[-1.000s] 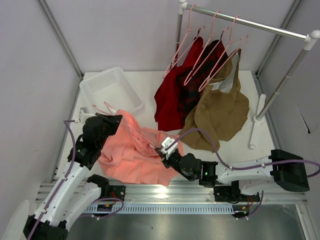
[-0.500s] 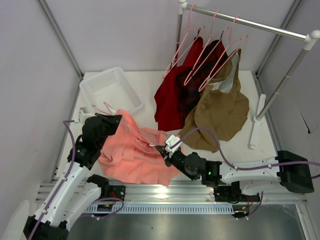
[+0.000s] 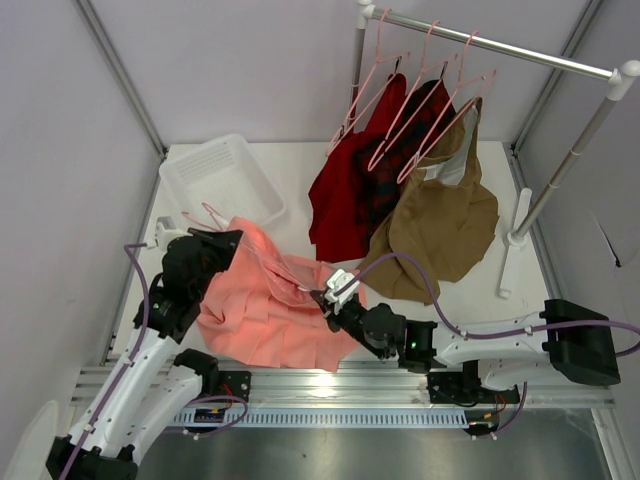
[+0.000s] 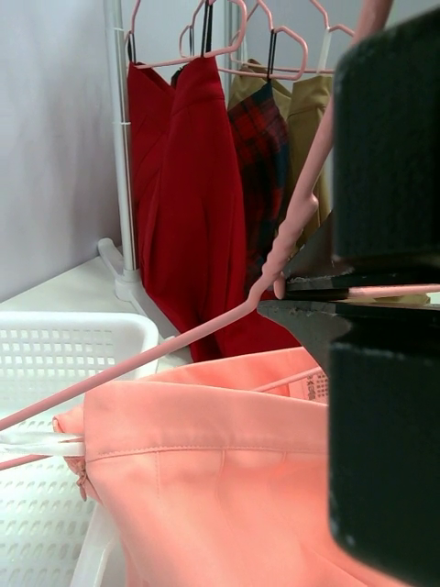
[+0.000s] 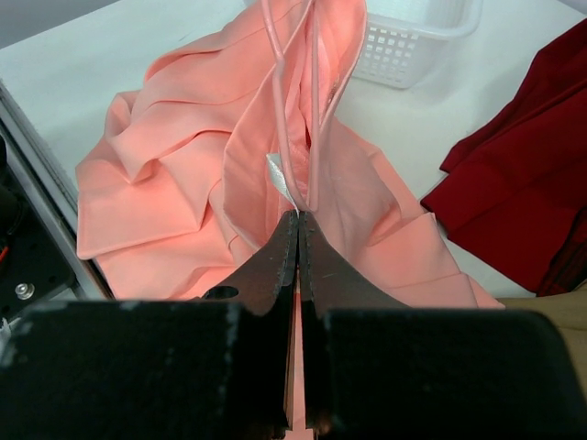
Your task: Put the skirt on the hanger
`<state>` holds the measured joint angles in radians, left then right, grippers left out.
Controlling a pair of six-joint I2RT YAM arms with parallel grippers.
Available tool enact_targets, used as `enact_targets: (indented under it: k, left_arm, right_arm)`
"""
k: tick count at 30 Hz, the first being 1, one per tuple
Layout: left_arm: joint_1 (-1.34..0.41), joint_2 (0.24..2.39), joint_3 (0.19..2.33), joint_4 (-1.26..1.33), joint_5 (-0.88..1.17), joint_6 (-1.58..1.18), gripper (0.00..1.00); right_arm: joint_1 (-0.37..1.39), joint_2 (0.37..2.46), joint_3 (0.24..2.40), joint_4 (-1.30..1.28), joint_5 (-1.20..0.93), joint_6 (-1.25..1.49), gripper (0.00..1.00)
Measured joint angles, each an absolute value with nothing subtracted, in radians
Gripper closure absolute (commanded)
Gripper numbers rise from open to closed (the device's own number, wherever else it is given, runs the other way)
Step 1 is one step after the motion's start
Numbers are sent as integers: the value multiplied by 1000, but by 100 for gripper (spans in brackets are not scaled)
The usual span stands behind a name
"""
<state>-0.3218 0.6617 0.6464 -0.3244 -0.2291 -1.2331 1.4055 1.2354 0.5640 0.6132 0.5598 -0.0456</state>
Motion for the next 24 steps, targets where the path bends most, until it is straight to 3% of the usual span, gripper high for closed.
enact_targets:
  k: [7, 12, 14, 15, 16, 23, 24]
  left_arm:
    - [-315, 647, 633, -322, -234, -1237, 100]
    - [-313, 647, 633, -317, -233, -1240, 100]
    - [-313, 647, 633, -316, -233, -1242, 100]
    - [-313, 647, 633, -315, -233, -1242, 100]
    - [-313, 647, 633, -314, -233, -1242, 100]
    - [-311, 647, 633, -313, -236, -1242, 100]
    - [-311, 647, 633, -314, -237, -1242, 100]
  right_arm:
    - [1388, 1241, 567, 622, 558, -39, 98]
    - [1380, 1234, 567, 620, 542, -19, 75]
    - [1376, 1232, 567, 620, 536, -18, 81]
    - [1375, 1231, 567, 620, 533, -18, 96]
    - [1374, 1231, 567, 619, 532, -15, 100]
    - [1365, 1231, 568, 613, 522, -8, 100]
    - [1364, 1230, 570, 605, 515, -2, 90]
